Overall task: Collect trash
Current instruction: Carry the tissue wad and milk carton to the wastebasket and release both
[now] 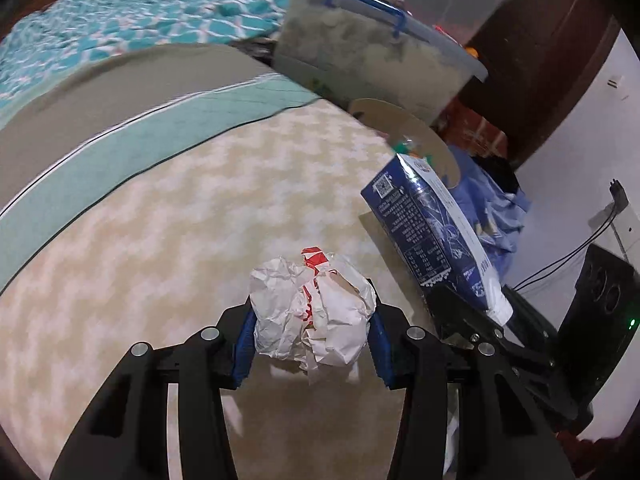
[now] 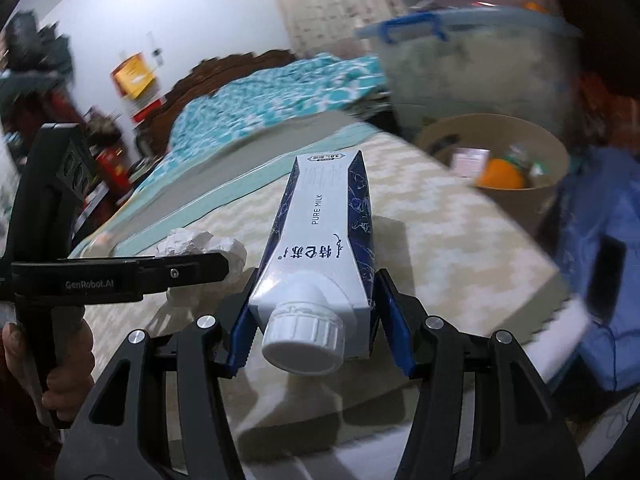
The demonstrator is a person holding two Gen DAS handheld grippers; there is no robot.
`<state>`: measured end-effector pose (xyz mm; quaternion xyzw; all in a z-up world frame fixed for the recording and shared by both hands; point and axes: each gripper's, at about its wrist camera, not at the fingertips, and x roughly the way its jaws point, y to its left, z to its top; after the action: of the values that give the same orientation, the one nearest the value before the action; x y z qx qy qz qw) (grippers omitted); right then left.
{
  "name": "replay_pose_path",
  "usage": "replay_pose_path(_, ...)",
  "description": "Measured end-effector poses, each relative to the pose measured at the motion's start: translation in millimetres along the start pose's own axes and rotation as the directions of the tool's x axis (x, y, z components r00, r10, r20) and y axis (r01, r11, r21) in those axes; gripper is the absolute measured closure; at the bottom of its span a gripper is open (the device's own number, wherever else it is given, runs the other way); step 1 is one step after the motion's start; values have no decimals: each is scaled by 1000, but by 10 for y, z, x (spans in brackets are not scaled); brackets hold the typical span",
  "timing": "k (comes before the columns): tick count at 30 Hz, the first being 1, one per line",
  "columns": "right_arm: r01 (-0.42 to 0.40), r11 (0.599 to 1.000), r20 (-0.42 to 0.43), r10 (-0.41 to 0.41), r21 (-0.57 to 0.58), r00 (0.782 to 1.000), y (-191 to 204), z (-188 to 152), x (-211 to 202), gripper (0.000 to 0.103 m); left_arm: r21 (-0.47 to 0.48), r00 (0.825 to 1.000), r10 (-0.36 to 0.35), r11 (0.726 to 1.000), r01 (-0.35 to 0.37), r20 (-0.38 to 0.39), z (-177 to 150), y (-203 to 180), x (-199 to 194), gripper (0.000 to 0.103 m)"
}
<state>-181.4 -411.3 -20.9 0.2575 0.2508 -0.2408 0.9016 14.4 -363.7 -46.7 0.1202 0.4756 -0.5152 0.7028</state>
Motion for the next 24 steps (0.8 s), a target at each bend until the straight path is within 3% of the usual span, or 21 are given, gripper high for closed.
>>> replay_pose_path(11,95,973,25,-102,211,994,-1199,814,194,46,69,994,-98,992,101,-44,1255,-727,914,57)
replay_pose_path(14,120,973,7,-124,197,992,-1367,1033,390,43,96,995,-85,991,89,-50,1529,-934,1243,49)
replay_pose_path(15,119,972,-26,-116,203,993,-1413,1095,484,31,100,995,-80,991,85,-58,1591,-975,1339,34)
replay_pose_path(17,121,966,8,-127,227,992,-1439,1136,458,26,98,997,-32,994,39,-67,1684,-1006,1511,24)
replay_pose_path(18,158,962,39,-170,222,985,-1436,1142,397,24,87,998,-12,996,18,-62,1704,-987,1554,24)
replay_pose_path(20,214,956,109,-238,199,965,-1366,1101,222,24,41,997,-50,998,53,-65,1687,-890,1532,25)
replay_pose_path(24,170,962,160,-206,213,965,-1211,900,47,24,-4,997,-73,997,73,-31,1520,-650,1250,28)
